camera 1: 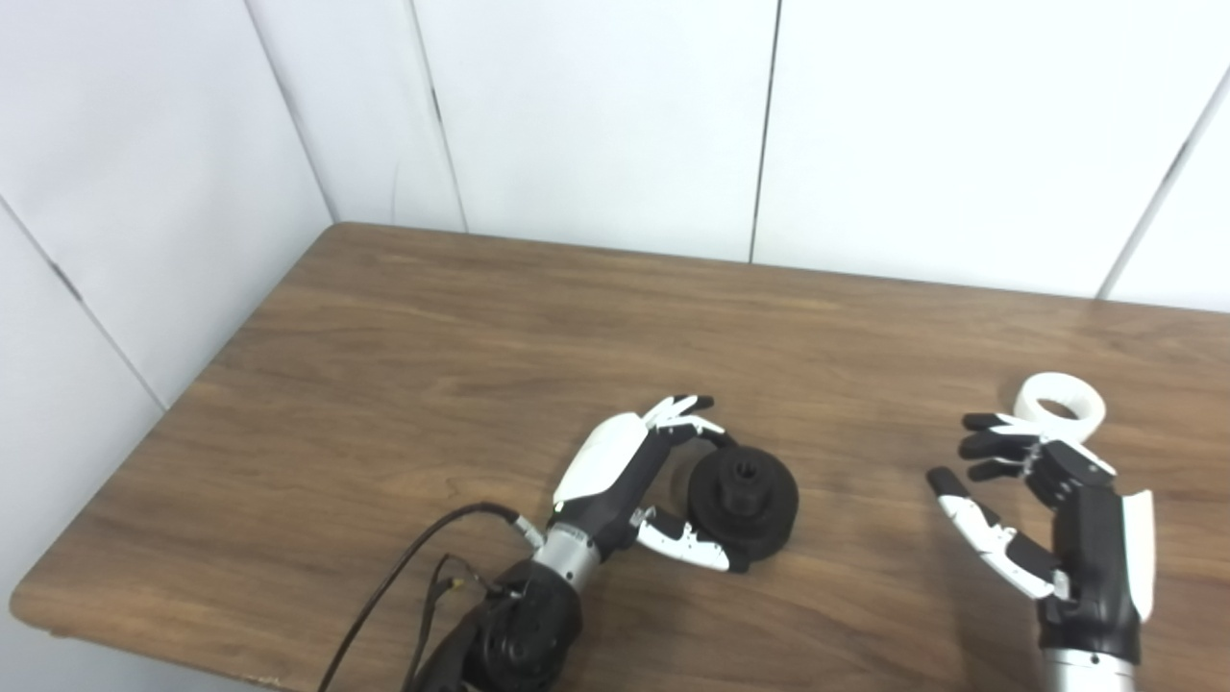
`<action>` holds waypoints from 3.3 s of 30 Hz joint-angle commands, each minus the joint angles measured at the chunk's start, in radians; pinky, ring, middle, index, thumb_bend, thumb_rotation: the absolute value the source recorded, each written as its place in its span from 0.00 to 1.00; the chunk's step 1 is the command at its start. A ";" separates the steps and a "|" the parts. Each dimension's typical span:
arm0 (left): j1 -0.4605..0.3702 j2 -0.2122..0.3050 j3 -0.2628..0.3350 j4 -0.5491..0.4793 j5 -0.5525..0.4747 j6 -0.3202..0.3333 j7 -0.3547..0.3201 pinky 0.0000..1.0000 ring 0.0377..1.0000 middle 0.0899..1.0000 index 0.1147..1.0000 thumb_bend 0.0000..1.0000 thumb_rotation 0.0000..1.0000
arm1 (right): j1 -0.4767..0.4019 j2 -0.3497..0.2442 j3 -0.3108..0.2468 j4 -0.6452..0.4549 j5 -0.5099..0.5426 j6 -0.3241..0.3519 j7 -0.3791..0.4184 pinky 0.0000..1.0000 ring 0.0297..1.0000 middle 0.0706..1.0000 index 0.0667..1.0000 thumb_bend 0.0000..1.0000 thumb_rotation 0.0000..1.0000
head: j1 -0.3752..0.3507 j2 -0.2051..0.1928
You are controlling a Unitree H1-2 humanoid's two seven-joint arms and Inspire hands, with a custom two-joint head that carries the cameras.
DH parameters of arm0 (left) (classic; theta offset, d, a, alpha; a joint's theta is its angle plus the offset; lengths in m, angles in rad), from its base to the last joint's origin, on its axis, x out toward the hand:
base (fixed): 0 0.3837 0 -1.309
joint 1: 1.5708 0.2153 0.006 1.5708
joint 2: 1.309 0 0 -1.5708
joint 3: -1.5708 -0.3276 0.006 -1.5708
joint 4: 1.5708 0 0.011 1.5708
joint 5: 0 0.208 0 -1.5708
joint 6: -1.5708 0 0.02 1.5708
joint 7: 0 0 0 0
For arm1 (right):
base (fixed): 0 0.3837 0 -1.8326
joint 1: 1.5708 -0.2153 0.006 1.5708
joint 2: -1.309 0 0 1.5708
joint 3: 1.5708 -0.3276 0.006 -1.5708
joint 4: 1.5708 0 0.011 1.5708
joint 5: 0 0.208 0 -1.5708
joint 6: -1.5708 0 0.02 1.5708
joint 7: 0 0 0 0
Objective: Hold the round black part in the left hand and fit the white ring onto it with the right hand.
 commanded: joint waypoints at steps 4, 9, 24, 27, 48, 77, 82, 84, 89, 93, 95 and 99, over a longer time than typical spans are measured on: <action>0.026 -0.007 -0.028 -0.040 0.024 -0.034 -0.023 1.00 0.98 0.92 0.56 0.93 0.29 | -0.013 0.025 0.011 -0.050 -0.019 0.004 -0.007 0.47 0.56 0.62 0.46 0.50 0.15 | -0.016 0.007; 0.041 -0.011 -0.054 -0.058 0.062 -0.028 -0.039 1.00 0.98 0.92 0.56 0.94 0.28 | -0.013 0.030 0.018 -0.062 -0.017 0.018 -0.005 0.47 0.56 0.62 0.46 0.50 0.15 | -0.024 0.012; 0.059 0.028 -0.007 -0.081 0.009 -0.062 -0.072 1.00 0.97 0.93 0.56 0.91 0.24 | -0.020 0.069 0.038 -0.113 -0.146 0.075 -0.045 0.45 0.54 0.60 0.46 0.50 0.14 | -0.397 -0.014; 0.065 0.043 0.002 -0.085 -0.011 -0.080 -0.090 1.00 0.98 0.93 0.56 0.90 0.24 | -0.032 0.051 0.050 -0.117 -0.265 0.066 -0.067 0.44 0.52 0.59 0.46 0.50 0.14 | -0.459 -0.030; 0.071 0.039 0.038 -0.051 -0.051 -0.146 -0.103 0.86 0.93 0.90 0.54 0.93 0.17 | -0.220 -0.069 -0.069 -0.160 -0.346 0.281 -0.001 0.57 0.66 0.69 0.46 0.50 0.15 | -0.545 -0.091; 0.050 0.048 0.007 -0.023 0.078 -0.112 -0.113 0.93 0.97 0.91 0.56 0.95 0.21 | -0.501 -0.418 -0.028 0.147 -0.425 0.415 0.111 0.63 0.78 0.81 0.70 0.59 0.38 | -0.523 -0.093; 0.043 0.048 -0.008 -0.024 0.103 -0.083 -0.129 0.96 0.98 0.92 0.57 0.98 0.20 | -0.522 -0.461 -0.005 0.183 -0.426 0.423 0.155 0.63 0.78 0.82 0.71 0.60 0.40 | -0.523 -0.094; 0.039 0.048 -0.013 -0.026 0.107 -0.073 -0.136 0.98 0.99 0.93 0.57 0.98 0.20 | -0.531 -0.480 0.007 0.197 -0.429 0.429 0.181 0.62 0.79 0.82 0.72 0.61 0.43 | -0.523 -0.095; 0.035 0.042 -0.019 -0.028 0.110 -0.063 -0.137 0.99 0.99 0.93 0.58 0.98 0.20 | -0.552 -0.544 0.055 0.213 -0.433 0.472 0.315 0.71 0.89 0.91 0.82 0.71 0.66 | -0.516 -0.091; 0.033 0.040 -0.021 -0.024 0.110 -0.063 -0.130 0.98 0.99 0.93 0.57 0.98 0.21 | -0.563 -0.589 0.100 0.224 -0.434 0.502 0.421 0.85 0.96 0.98 0.88 0.86 0.76 | -0.514 -0.092; 0.033 0.039 -0.022 -0.024 0.110 -0.062 -0.128 0.98 0.99 0.93 0.57 0.99 0.21 | -0.566 -0.603 0.115 0.233 -0.431 0.510 0.454 0.87 0.97 0.99 0.89 0.89 0.77 | -0.509 -0.091; 0.034 0.038 -0.025 -0.035 0.107 -0.049 -0.138 1.00 0.99 0.93 0.58 0.98 0.21 | -0.569 -0.627 0.146 0.256 -0.428 0.515 0.522 0.85 0.99 1.00 0.90 0.99 0.78 | -0.504 -0.086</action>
